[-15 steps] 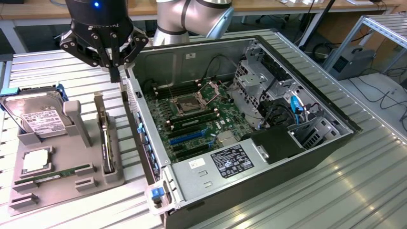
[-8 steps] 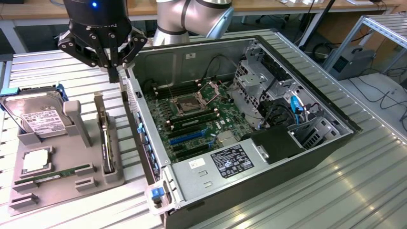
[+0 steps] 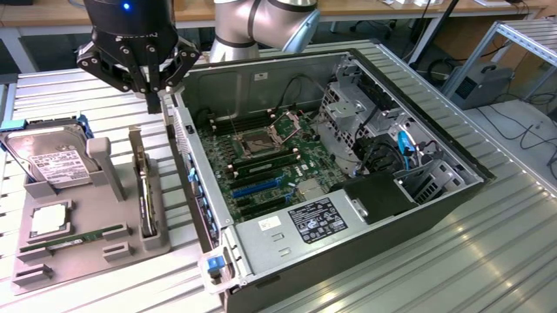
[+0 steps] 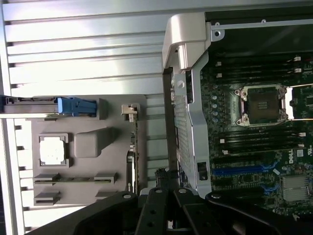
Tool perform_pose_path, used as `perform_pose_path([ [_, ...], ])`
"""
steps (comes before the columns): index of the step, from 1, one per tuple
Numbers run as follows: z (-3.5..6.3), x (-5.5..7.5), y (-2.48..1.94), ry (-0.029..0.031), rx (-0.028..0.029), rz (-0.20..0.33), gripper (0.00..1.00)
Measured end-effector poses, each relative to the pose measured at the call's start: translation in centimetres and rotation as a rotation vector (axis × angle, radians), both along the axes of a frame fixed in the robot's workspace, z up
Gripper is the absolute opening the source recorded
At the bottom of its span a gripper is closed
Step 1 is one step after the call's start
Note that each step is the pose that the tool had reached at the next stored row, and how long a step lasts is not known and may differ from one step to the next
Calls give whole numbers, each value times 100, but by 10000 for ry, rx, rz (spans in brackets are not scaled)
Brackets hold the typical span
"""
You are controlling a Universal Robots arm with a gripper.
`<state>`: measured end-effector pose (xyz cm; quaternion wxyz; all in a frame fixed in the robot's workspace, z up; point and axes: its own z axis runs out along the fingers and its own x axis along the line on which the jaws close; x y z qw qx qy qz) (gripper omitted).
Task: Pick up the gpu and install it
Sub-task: 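Reach for the gpu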
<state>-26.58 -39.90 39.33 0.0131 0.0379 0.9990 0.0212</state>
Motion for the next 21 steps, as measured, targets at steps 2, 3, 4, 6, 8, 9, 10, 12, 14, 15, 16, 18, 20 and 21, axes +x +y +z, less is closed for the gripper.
perform_pose_path([
  [2,0,-6,0,-1,0,0,11],
  [3,0,-9,0,0,0,0,11],
  [4,0,-12,0,0,0,0,11],
  [6,0,-18,0,0,0,0,11],
  [8,0,-24,0,0,0,0,11],
  [9,0,-27,0,0,0,0,11],
  [10,0,-31,0,0,1,0,11],
  [12,-1,-37,0,0,0,0,11],
  [14,-1,-43,0,-1,0,1,11],
  [15,0,-46,0,0,0,0,11],
  [16,-1,-49,0,0,1,0,11],
  [18,-1,-55,0,-1,1,0,11],
  [20,0,-61,0,0,0,0,11],
  [21,-1,-65,0,-1,0,0,11],
])
